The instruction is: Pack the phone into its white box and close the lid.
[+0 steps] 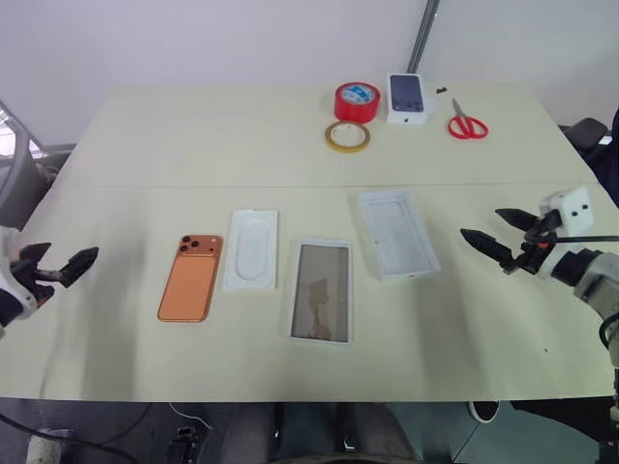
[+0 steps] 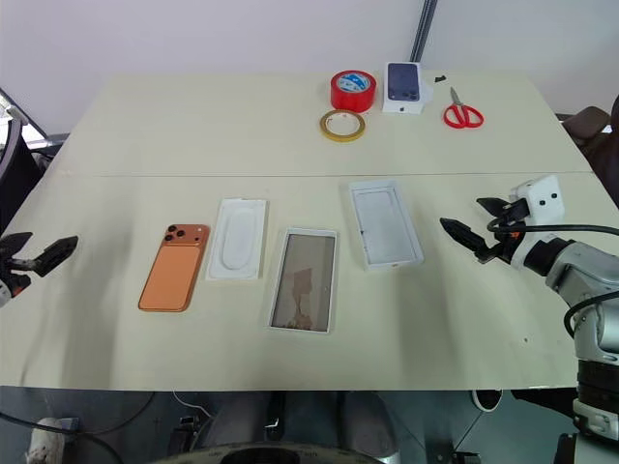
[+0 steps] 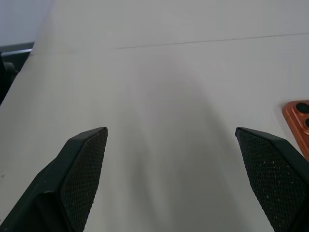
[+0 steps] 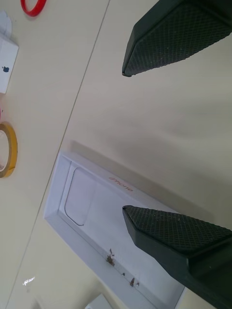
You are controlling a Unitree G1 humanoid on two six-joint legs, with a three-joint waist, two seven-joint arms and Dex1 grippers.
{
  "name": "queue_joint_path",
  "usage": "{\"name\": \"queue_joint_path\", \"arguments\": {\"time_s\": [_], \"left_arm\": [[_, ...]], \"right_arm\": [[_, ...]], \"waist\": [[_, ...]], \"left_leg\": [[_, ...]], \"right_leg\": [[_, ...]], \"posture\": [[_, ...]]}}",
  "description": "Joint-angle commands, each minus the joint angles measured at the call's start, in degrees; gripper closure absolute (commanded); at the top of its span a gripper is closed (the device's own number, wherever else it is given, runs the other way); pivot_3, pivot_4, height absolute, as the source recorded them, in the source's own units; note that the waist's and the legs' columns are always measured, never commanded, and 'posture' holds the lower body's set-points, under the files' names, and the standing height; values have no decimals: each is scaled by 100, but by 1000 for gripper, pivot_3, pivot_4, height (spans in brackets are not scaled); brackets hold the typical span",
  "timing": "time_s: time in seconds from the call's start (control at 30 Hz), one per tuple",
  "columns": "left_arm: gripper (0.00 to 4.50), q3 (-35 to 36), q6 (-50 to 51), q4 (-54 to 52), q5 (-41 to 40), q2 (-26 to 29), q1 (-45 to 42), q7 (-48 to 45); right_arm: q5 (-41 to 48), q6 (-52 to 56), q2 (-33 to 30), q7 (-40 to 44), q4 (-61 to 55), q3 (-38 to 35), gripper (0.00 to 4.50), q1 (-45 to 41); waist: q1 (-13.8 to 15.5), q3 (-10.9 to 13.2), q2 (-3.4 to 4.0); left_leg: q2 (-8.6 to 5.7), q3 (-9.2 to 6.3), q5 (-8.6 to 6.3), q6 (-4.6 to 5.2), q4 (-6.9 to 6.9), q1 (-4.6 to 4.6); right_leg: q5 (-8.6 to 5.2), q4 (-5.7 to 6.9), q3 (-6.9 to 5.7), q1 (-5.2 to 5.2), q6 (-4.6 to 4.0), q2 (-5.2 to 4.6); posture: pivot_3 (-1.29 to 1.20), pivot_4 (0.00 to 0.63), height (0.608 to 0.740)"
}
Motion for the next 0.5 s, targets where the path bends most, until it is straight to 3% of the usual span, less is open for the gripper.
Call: {"name": "queue_joint_path", "arguments": {"time_s": [0.03,0.27,0.5], "left_arm": [[58,143,-56,-134,-78,99,-94,17],[58,142,-23,-172,-105,65,-102,15],[58,-381,435,-1078,-500,-474,-168,275]], "right_arm": [[107,-103,48,-17,-211,-43,39,-30],[144,-105,70,-48,-244,43,39,-130],[222,102,153,-71,-972,638,39,-338]], "waist": [[2,0,0],[-6,0,0],[-6,0,0]], "left_leg": [[0,0,0,0,0,0],[0,0,0,0,0,0],[0,0,0,0,1,0]], "right_leg": [[0,0,0,1,0,0],[0,1,0,0,0,0],[0,5,0,0,0,1]], "posture": [[0,150,740],[0,150,740],[0,150,740]]}}
